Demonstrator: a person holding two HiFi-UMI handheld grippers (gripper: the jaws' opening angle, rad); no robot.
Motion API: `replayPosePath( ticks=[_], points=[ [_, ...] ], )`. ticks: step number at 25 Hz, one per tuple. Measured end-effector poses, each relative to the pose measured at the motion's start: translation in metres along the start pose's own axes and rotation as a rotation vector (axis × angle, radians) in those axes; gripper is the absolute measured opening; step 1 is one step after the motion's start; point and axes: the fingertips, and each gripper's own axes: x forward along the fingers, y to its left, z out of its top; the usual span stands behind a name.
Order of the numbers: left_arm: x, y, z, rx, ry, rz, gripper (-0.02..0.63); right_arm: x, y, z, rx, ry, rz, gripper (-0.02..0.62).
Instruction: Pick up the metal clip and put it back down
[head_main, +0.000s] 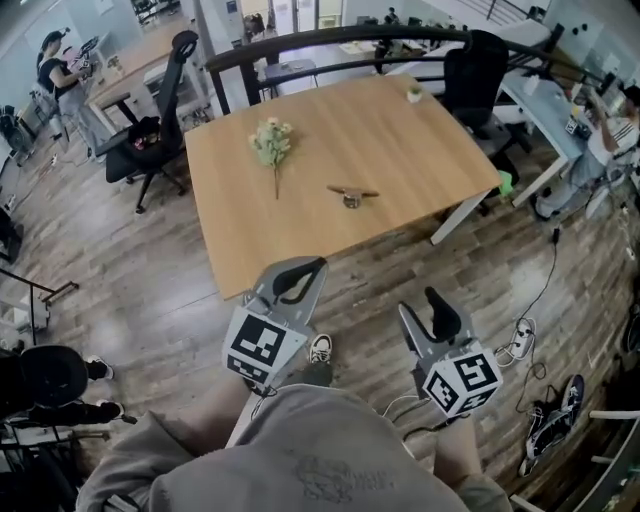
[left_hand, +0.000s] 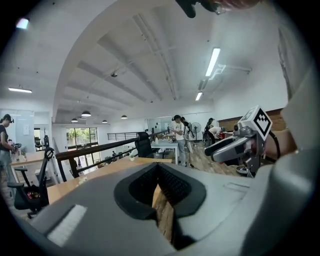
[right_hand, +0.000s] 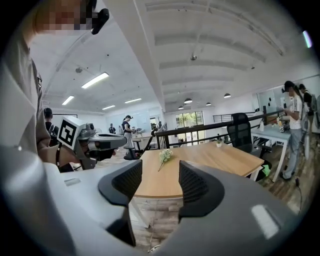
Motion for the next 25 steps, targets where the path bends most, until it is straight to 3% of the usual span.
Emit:
replayPosePath(
  ticks=[5,9,15,25],
  points=[
    [0.040,0.053,-0.023,-0.019,0.060,-0.004,0.001,0.071,-0.027,0.002,0.025,0.057,0.001,0.215],
    [0.072,0.088,-0.036,0.031,0.106,0.012,0.001,0.119,-0.044,0.002,0.024,0.103,0.015,0.215],
    [0.108,0.113,-0.056,0.026,0.155,-0.004,0.000,0.174,-0.056,-0.005,0.017,0.169,0.060,0.215],
    [0.168,0.157,-0.073,-0.006,0.199,0.092,0.002,0.245,-0.096,-0.018,-0.003,0.257,0.160,0.215]
  ],
)
